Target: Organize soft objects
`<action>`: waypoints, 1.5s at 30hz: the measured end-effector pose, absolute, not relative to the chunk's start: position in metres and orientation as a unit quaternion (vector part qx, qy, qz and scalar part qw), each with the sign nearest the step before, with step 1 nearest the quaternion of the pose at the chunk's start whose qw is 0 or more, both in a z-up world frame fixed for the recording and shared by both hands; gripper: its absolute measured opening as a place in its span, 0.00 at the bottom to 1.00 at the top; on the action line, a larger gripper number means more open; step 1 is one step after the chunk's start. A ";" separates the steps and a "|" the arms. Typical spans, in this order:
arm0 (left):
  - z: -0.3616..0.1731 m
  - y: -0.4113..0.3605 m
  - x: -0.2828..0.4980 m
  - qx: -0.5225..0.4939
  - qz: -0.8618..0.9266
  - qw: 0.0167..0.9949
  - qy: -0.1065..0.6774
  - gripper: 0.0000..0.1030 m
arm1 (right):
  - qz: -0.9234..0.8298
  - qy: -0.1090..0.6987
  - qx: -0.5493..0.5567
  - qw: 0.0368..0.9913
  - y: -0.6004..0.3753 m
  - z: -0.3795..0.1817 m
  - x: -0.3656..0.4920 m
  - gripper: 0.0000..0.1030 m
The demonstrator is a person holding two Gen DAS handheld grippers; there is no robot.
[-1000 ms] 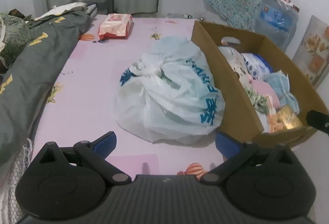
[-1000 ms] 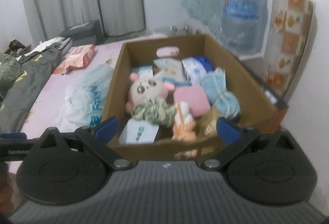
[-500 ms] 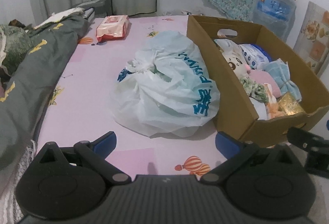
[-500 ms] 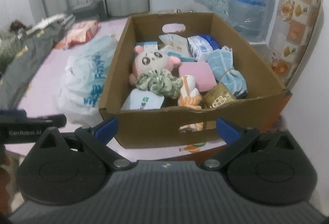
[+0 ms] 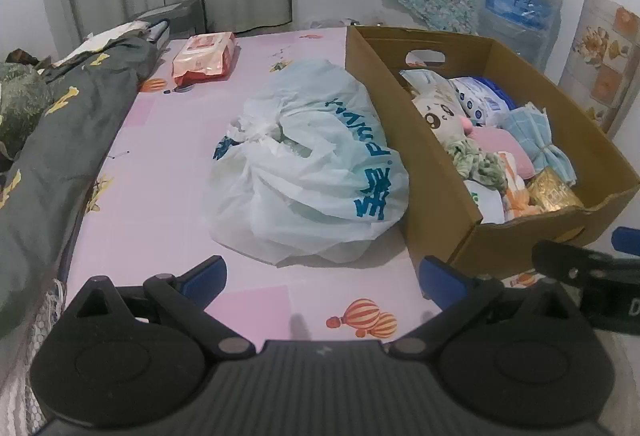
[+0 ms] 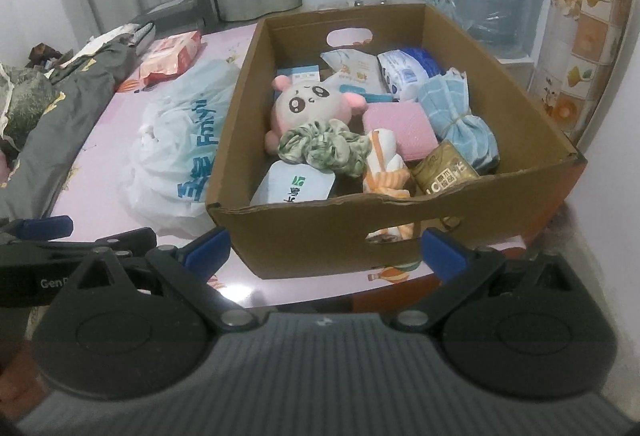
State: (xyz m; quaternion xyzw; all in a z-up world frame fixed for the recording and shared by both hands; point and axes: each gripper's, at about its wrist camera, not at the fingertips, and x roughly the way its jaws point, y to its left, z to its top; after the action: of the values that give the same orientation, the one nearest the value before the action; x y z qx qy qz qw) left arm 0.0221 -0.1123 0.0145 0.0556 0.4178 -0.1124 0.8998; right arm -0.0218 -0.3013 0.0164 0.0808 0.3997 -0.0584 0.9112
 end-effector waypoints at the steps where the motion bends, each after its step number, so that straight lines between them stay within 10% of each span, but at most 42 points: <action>1: 0.014 -0.113 0.022 0.058 -0.114 0.900 0.417 1.00 | -0.058 0.401 0.080 0.911 -0.300 0.016 -0.021 0.99; 45: 0.019 -0.114 0.021 0.050 -0.103 0.904 0.412 1.00 | -0.067 0.407 0.066 0.908 -0.297 0.013 -0.018 0.99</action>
State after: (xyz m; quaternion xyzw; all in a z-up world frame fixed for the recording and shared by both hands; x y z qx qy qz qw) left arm 0.0211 -0.1143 0.0187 0.0496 0.4117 -0.1034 0.9041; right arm -0.0178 -0.2969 0.0132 0.0657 0.4072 -0.0675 0.9085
